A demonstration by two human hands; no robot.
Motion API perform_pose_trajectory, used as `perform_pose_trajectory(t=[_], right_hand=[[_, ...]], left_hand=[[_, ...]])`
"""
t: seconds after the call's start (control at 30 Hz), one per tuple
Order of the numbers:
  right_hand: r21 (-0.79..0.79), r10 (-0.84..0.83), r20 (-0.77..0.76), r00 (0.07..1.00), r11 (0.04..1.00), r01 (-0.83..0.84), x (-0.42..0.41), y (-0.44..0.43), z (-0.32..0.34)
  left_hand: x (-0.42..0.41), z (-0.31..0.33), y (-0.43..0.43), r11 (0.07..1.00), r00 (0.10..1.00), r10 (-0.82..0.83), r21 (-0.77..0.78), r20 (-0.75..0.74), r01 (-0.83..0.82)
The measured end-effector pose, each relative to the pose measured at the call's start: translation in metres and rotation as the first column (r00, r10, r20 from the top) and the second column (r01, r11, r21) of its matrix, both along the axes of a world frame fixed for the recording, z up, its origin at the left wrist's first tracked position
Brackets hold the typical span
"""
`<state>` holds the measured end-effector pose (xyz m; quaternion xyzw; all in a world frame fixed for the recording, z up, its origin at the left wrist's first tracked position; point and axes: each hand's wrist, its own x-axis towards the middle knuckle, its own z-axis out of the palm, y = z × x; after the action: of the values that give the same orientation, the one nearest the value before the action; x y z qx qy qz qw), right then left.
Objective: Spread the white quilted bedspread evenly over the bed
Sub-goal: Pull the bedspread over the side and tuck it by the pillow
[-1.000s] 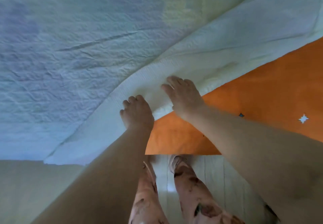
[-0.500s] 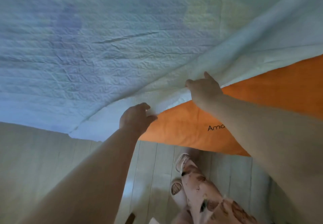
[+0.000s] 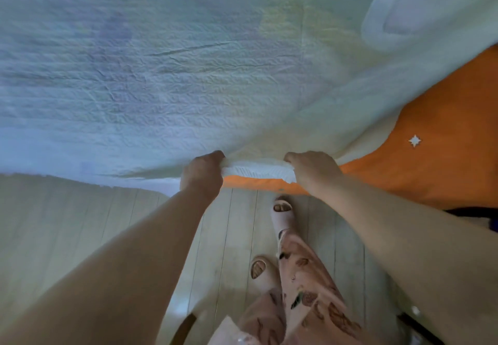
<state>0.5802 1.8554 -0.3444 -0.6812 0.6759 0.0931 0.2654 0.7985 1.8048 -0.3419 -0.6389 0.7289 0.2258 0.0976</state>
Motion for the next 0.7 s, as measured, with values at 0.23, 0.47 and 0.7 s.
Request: perform_pose_trajectory(t=[0.23, 0.47, 0.7], right_hand=[[-0.005, 0.035, 0.028, 0.999, 0.999, -0.034, 0.007, 0.074, -0.009], [0.053, 0.163, -0.049, 0.985, 0.986, -0.160, 0.013, 0.093, -0.014], [0.135, 0.283, -0.128, 0.951, 0.954, -0.266, 0.015, 0.094, -0.035]], left_hand=[[0.032, -0.017, 0.065, 0.989, 0.988, -0.143, 0.055, 0.055, 0.140], [0.038, -0.026, 0.104, 0.973, 0.976, -0.207, 0.115, 0.067, 0.198], [0.029, -0.047, 0.109, 0.918, 0.950, -0.301, 0.293, 0.080, 0.267]])
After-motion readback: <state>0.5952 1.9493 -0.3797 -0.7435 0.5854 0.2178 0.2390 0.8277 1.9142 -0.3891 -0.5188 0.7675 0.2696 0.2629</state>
